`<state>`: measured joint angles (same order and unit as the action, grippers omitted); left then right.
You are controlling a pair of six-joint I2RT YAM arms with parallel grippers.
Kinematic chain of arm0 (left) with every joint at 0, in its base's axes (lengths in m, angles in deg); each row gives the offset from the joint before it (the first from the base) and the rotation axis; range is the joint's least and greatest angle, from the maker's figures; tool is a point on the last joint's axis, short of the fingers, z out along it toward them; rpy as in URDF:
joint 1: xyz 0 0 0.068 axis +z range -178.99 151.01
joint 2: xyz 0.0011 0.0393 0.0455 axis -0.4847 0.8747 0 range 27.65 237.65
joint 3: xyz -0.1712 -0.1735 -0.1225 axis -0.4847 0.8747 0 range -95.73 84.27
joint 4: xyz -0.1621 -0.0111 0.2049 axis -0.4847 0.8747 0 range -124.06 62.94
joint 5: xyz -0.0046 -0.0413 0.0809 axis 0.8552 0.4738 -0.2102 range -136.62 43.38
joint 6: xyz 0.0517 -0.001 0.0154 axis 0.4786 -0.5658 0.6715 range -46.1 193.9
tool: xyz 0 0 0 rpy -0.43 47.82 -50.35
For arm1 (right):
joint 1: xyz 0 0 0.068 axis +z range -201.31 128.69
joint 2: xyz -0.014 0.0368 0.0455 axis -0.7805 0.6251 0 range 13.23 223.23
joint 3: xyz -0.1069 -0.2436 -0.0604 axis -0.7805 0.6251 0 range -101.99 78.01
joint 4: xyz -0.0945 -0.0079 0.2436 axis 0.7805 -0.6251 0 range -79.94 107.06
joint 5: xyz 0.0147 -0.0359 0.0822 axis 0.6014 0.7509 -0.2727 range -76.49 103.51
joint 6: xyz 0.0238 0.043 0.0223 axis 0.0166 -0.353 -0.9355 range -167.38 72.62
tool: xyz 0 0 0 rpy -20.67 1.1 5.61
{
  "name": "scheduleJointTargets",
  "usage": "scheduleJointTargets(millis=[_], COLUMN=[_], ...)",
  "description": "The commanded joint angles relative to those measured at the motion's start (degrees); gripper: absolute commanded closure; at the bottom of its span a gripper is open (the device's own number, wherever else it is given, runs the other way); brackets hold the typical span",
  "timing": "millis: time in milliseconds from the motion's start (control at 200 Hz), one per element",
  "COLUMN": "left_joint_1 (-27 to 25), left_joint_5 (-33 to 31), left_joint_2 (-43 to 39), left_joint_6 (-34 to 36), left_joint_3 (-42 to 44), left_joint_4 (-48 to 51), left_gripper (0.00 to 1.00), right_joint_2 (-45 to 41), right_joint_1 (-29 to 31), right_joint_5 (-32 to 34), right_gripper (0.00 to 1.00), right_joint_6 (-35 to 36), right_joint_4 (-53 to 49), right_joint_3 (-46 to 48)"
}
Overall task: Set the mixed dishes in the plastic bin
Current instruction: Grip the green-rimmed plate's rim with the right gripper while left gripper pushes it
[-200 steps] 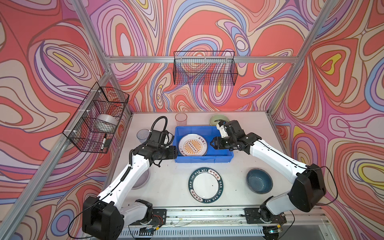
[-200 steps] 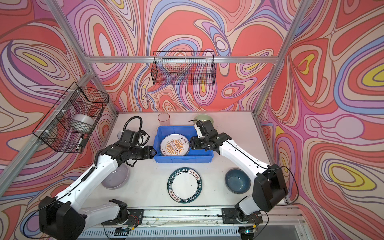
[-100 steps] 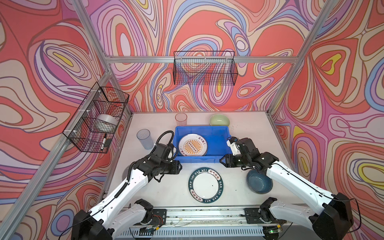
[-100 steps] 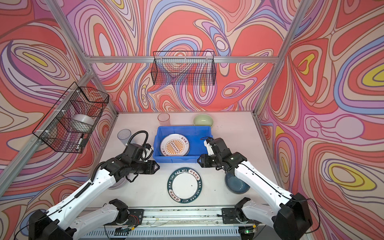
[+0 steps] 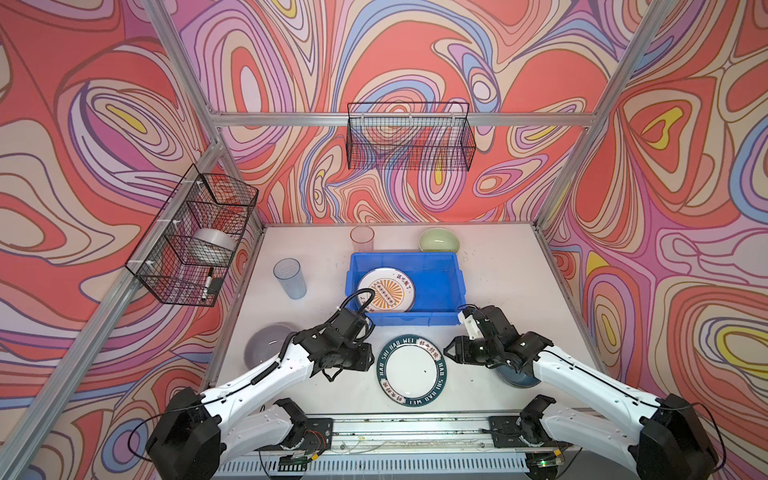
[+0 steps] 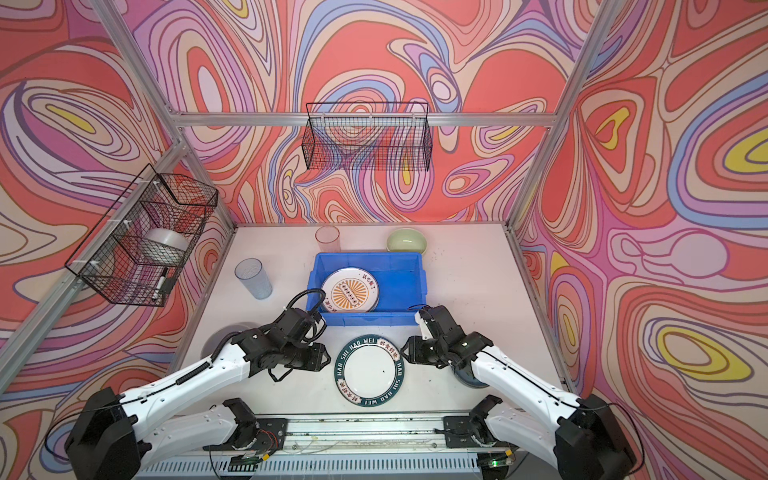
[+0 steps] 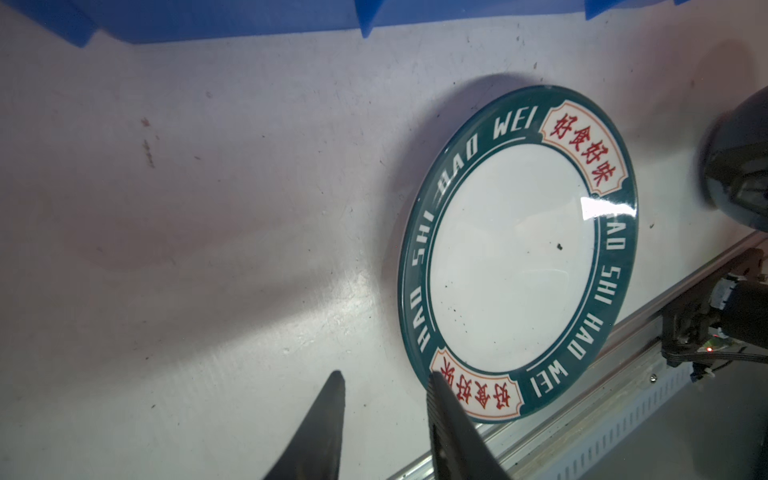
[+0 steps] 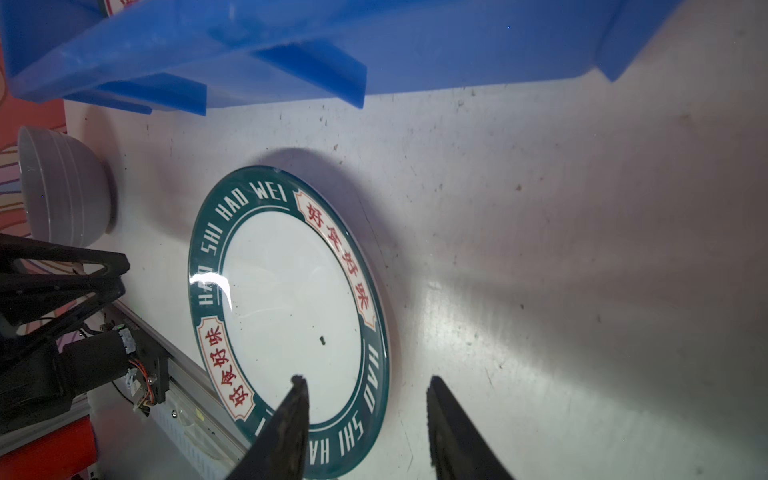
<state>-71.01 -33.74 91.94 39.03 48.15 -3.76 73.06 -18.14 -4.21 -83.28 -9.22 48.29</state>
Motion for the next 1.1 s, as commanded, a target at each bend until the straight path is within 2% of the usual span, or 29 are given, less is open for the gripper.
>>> scheduleJointTargets(millis=[0,180,611,1092], left_joint_1=[-2.1,-3.9,-4.6,-4.6], left_joint_5=[-1.8,-2.5,-2.1,-1.6], left_joint_2=[2.7,3.4,5.1,2.5], left_joint_6=[-2.4,-5.6,-6.3,-8.0], left_joint_3=[0.8,2.7,5.4,5.2], left_joint_4=[-3.4,-7.1,-8.1,-8.8], left_gripper=[0.66,0.69,0.73,0.73], right_joint_2=[1.5,4.5,8.0,10.9], right_joint_1=[1.1,2.8,5.1,6.3], right_joint_5=[-0.9,-1.4,-0.9,-0.4], right_gripper=[0.54,0.57,0.6,0.62], right_joint_6=[-1.7,-3.6,-6.0,-5.9], right_joint_4=[4.5,8.8,14.8,15.8], right_joint_3=[1.8,3.4,6.6,6.0])
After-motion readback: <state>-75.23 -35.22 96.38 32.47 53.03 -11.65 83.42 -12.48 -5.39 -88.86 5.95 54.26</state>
